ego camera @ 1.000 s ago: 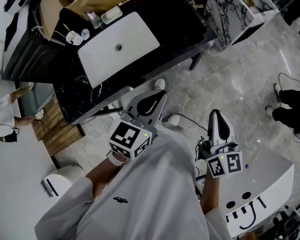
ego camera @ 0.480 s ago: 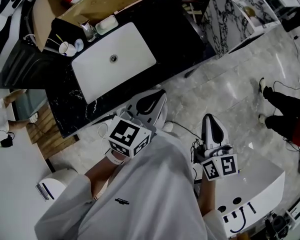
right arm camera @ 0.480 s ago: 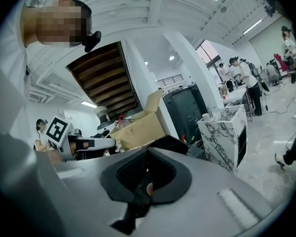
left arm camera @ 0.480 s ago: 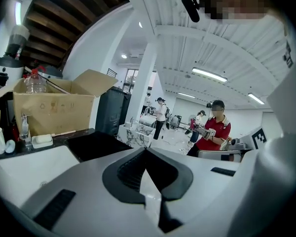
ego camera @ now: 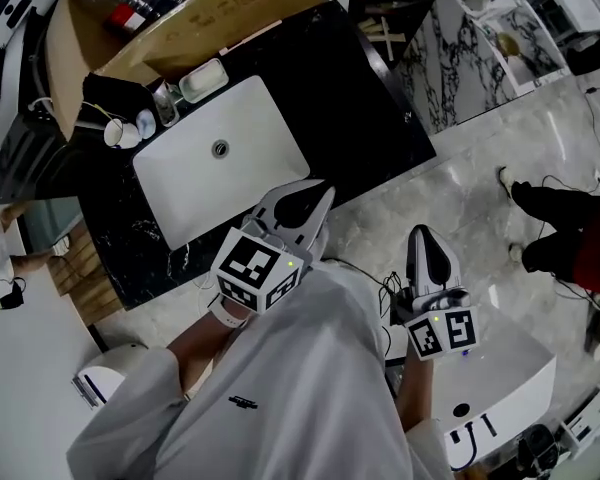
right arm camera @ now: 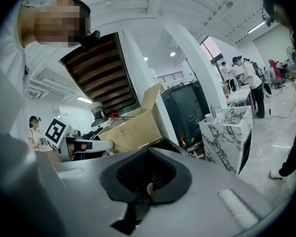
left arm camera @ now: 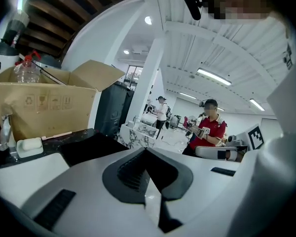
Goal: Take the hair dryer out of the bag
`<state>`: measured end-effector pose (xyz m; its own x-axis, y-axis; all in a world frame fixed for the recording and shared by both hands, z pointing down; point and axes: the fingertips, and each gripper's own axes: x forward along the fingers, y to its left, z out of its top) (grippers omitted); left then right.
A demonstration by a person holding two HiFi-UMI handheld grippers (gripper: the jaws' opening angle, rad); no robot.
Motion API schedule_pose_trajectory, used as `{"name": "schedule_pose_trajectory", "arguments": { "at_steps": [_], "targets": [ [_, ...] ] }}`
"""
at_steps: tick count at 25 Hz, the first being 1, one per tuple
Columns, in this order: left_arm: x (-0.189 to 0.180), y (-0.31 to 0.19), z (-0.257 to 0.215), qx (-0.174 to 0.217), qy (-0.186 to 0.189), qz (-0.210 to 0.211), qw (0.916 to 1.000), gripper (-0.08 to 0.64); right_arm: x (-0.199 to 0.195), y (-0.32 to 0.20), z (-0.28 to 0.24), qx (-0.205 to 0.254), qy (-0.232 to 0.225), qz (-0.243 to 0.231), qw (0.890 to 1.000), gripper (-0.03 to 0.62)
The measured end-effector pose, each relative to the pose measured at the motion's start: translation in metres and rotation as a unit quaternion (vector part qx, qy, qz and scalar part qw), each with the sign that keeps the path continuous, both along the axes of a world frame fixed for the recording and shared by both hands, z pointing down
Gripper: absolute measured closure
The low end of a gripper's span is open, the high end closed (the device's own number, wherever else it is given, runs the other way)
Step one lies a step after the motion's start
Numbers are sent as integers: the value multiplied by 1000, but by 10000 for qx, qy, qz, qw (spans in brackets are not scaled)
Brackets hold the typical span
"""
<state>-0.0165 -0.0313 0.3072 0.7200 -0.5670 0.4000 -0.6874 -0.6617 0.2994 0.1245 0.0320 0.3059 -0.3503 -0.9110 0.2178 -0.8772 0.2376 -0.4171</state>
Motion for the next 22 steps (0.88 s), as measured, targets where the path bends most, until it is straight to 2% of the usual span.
{"name": "schedule_pose_trajectory", "arguments": {
  "at_steps": [4, 10, 16, 19, 22],
  "targets": [
    [1, -29, 6, -49, -62, 224, 9997, 552, 4, -28, 8, -71, 57, 142, 9999, 581],
    [7, -46, 10, -36, -254, 484, 9985, 551, 4, -48, 5, -53, 72, 191, 9998, 581],
    [17, -46, 32, -322, -418, 739, 9959, 548, -1, -59, 15, -240, 86, 78, 9996, 581],
    [23, -48, 46, -383, -720, 894, 9926, 436, -1, -65, 23, -301, 52, 55, 9995, 581],
    [31, -44, 62, -294, -1066, 1093, 9878, 419, -3, -71, 24, -273, 114, -76, 9995, 581]
  ]
}}
